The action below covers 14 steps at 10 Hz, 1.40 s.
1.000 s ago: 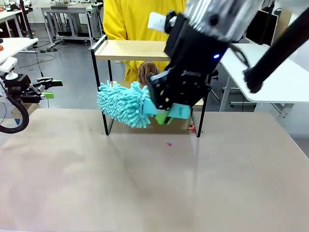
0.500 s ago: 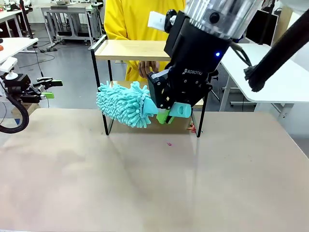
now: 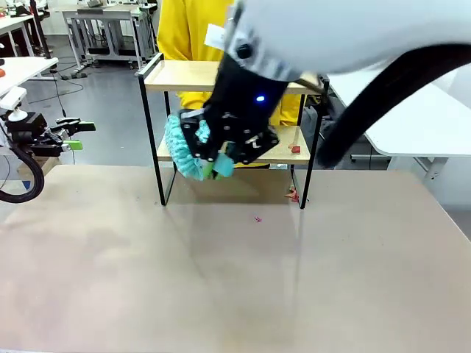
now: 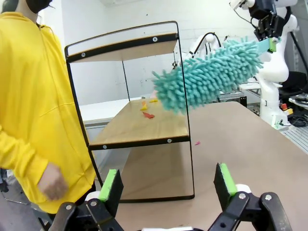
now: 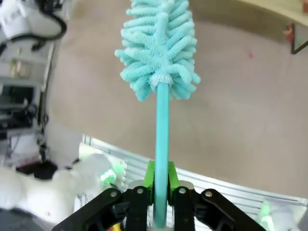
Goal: Clean the shelf.
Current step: Clean the specific section of the Shelf indicated by the human with the Duster.
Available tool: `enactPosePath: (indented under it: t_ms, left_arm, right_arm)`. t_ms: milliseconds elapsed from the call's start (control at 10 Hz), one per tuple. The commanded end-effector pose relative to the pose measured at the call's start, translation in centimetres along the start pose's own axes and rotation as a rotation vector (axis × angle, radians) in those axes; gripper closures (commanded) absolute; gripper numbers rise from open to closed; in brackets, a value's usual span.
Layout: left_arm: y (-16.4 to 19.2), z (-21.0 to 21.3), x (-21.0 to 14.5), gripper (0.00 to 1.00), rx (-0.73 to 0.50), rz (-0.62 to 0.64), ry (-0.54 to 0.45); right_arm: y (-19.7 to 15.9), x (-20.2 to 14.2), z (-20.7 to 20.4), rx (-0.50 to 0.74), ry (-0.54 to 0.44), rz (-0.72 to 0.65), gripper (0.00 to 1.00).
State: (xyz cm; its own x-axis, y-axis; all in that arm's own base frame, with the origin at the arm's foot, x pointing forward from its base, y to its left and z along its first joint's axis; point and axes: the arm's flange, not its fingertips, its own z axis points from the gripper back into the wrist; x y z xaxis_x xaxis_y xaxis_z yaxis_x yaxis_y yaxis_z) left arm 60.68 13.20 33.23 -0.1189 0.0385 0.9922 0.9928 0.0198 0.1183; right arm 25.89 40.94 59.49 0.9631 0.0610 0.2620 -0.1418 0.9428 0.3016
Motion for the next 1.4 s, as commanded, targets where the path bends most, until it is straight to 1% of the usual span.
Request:
enactPosePath:
  t_ms: [0, 200, 400, 500, 600, 800, 900, 1100, 1300]
  left_arm:
    - [-0.1, -0.1, 0.3, 0.00, -0.005, -0.015, -0.007]
    - [-0.1, -0.1, 0.3, 0.00, -0.005, -0.015, -0.007]
    - [-0.1, -0.1, 0.3, 0.00, -0.005, -0.015, -0.007]
    - [-0.1, -0.1, 0.3, 0.00, -0.005, -0.015, -0.007]
    - [-0.1, -0.1, 0.3, 0.00, -0.005, -0.015, -0.007]
    - [-0.1, -0.1, 0.3, 0.00, -0.005, -0.015, -0.007]
    - [-0.1, -0.1, 0.3, 0.00, -0.005, -0.015, -0.007]
    - [-0.1, -0.1, 0.3, 0.00, -0.005, -0.015, -0.007]
    - [-0.1, -0.1, 0.3, 0.00, -0.005, -0.015, -0.007]
  right_arm:
    - [3.5, 1.8, -1.8, -0.060, -0.103, -0.072, 0.87]
    - [7.1, 3.7, -4.8, -0.075, -0.165, -0.125, 0.87]
    - [10.7, 6.2, -7.8, -0.109, -0.257, -0.116, 0.87]
    - [11.9, 7.3, -9.0, -0.138, -0.297, -0.106, 0.87]
    - [12.4, 8.4, -10.1, -0.158, -0.311, -0.108, 0.87]
    - [12.2, 10.8, -11.9, -0.167, -0.294, -0.121, 0.87]
    - [11.6, 11.8, -13.0, -0.155, -0.262, -0.132, 0.87]
    - [10.6, 12.5, -14.9, -0.168, -0.187, -0.166, 0.87]
    - [9.4, 12.3, -15.3, -0.185, -0.132, -0.185, 0.87]
